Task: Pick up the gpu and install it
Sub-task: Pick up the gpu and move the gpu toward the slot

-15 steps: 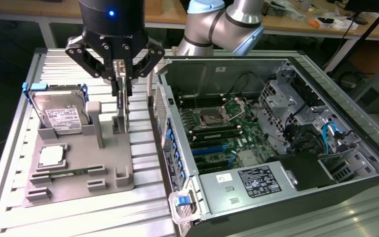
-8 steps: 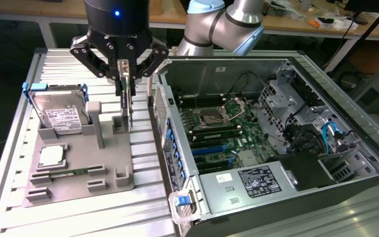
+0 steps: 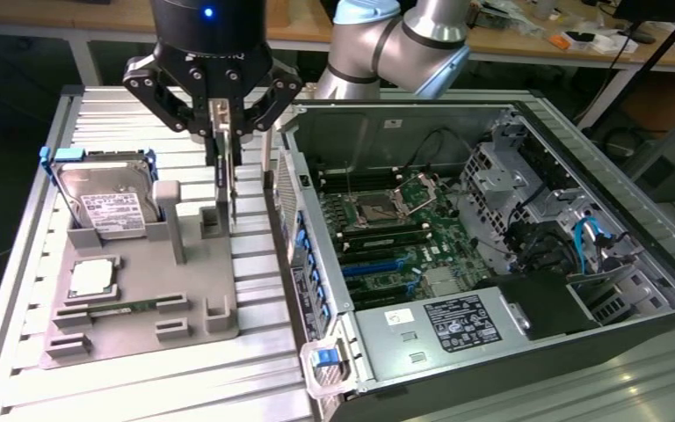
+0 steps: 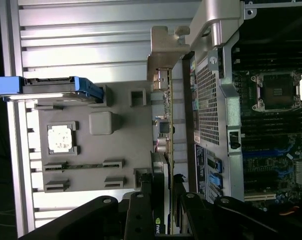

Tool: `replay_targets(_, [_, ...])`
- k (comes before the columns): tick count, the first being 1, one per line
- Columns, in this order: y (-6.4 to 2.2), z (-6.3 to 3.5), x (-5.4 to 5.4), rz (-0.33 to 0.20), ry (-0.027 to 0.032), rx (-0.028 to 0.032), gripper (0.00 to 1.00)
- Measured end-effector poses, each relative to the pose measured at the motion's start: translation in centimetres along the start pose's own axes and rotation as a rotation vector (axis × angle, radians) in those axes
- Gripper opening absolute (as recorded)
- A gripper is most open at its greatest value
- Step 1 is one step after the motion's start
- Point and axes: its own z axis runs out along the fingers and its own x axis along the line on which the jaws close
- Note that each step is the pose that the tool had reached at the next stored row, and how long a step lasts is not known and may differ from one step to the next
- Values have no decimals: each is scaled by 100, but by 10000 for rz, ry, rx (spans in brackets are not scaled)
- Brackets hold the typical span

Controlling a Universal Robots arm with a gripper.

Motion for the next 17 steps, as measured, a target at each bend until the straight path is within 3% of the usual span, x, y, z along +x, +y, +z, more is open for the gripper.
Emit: replay_targets(17, [4,1,-73,0,2,2,27])
